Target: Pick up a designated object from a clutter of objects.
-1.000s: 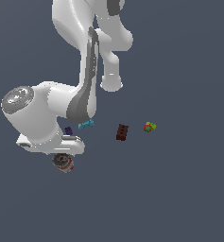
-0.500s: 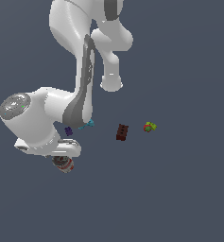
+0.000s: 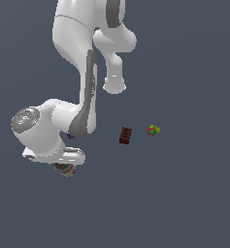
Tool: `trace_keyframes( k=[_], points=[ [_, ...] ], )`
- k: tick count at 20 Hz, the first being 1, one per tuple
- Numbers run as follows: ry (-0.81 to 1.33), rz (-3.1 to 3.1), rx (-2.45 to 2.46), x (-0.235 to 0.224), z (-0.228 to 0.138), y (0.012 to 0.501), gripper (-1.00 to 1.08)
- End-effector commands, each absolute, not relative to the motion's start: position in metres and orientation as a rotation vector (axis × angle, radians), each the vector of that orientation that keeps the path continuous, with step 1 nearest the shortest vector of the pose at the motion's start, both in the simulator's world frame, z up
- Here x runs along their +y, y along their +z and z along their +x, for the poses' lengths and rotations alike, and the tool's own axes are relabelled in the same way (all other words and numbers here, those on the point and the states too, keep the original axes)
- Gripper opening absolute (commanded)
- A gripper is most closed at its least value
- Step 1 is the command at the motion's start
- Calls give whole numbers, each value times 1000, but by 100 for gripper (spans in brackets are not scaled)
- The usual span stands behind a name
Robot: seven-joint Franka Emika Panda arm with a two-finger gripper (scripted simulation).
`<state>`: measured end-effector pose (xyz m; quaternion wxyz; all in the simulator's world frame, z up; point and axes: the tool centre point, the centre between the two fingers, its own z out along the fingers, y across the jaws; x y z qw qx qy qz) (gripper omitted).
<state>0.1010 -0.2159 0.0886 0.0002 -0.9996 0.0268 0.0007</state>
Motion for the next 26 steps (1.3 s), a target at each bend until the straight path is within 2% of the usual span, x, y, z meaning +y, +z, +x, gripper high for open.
trace_keyframes(
  k=[1, 6, 7, 26],
  points=[
    [0, -3141, 84, -216, 101, 80, 100],
    [0, -3141, 84, -216, 103, 77, 100],
    [0, -3141, 84, -216, 103, 77, -100],
    [2, -3140, 84, -214, 93, 92, -100]
  ],
)
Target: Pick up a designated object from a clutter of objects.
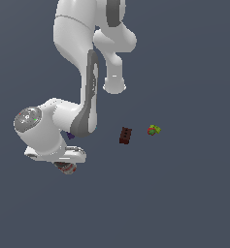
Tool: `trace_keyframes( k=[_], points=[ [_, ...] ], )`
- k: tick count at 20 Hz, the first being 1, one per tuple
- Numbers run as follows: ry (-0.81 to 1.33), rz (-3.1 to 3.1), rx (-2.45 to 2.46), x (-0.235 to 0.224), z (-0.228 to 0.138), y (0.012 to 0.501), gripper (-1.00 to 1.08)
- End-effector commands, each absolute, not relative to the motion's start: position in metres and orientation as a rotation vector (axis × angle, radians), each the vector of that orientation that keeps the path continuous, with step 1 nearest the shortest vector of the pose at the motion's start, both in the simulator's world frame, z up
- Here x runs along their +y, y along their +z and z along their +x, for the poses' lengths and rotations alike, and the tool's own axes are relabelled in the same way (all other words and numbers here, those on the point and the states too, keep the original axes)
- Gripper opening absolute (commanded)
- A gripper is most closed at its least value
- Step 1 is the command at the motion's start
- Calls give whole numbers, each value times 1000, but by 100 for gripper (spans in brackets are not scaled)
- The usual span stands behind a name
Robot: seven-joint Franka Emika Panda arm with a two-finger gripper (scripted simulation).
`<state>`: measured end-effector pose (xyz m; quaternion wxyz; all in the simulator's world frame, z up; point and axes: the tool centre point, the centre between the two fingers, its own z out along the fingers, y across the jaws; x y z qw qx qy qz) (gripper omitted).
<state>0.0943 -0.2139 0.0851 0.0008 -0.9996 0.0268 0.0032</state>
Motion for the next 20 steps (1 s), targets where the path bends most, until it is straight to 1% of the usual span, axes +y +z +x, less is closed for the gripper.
trace_keyframes(
  k=[1, 9, 20],
  points=[
    [2, -3140, 84, -213, 91, 95, -100],
    [2, -3140, 84, -204, 67, 138, -100],
    [2, -3140, 84, -187, 17, 226, -100]
  ],
)
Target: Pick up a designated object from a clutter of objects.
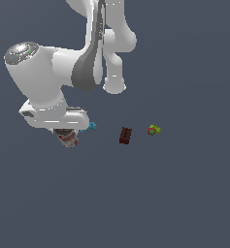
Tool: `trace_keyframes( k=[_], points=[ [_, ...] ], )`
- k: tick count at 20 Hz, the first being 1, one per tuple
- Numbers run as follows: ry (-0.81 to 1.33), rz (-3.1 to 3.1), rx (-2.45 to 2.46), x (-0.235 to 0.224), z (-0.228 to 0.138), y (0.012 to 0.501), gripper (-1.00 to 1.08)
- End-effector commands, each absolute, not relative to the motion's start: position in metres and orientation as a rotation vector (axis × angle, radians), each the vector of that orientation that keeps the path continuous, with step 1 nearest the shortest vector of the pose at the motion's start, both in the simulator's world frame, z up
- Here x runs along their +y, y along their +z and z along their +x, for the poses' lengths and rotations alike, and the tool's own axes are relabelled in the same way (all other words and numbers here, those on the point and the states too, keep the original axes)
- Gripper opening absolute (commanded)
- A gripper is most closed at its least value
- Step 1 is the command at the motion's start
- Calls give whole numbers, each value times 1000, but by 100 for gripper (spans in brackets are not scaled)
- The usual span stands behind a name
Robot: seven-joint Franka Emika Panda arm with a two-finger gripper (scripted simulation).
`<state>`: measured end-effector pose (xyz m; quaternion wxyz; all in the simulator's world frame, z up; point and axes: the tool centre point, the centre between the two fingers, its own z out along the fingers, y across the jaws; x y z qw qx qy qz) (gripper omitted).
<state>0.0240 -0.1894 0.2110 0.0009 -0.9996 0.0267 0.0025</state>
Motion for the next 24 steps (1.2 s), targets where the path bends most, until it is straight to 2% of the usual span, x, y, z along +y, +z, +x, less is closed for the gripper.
trace_keyframes(
  k=[1, 15, 24],
  points=[
    [2, -3140, 84, -186, 13, 234, -100],
    [1, -3140, 84, -164, -51, 354, -100],
    [0, -3141, 84, -156, -73, 400, -100]
  ],
)
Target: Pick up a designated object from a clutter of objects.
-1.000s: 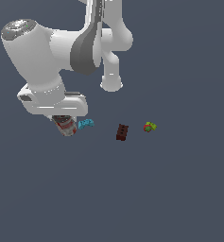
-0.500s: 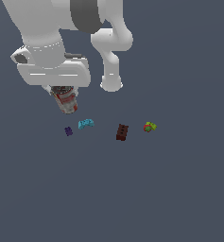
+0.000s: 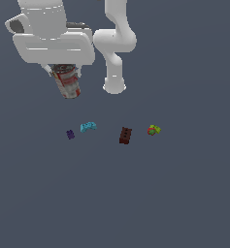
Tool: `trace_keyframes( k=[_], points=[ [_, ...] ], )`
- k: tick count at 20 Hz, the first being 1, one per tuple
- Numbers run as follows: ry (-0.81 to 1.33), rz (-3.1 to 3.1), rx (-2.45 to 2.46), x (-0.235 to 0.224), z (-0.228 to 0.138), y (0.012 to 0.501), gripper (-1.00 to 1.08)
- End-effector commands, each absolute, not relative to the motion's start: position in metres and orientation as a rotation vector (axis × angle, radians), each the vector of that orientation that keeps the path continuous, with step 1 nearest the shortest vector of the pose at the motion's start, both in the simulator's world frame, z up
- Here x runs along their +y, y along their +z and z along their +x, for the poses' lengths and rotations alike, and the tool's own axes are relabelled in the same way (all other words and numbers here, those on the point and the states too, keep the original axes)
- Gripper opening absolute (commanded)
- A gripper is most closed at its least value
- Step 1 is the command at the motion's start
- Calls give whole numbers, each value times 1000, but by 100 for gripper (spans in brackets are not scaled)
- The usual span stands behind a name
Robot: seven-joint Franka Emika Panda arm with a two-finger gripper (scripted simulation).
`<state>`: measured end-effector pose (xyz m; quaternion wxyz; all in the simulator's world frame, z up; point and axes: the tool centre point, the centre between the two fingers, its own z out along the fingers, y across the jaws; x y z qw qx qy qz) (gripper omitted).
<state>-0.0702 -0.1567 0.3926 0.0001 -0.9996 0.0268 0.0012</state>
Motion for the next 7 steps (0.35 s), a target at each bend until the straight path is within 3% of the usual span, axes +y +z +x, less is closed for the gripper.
trace_keyframes(
  k=[1, 7],
  points=[
    [0, -3141, 84, -155, -74, 402, -100],
    [0, -3141, 84, -155, -75, 407, -100]
  ],
)
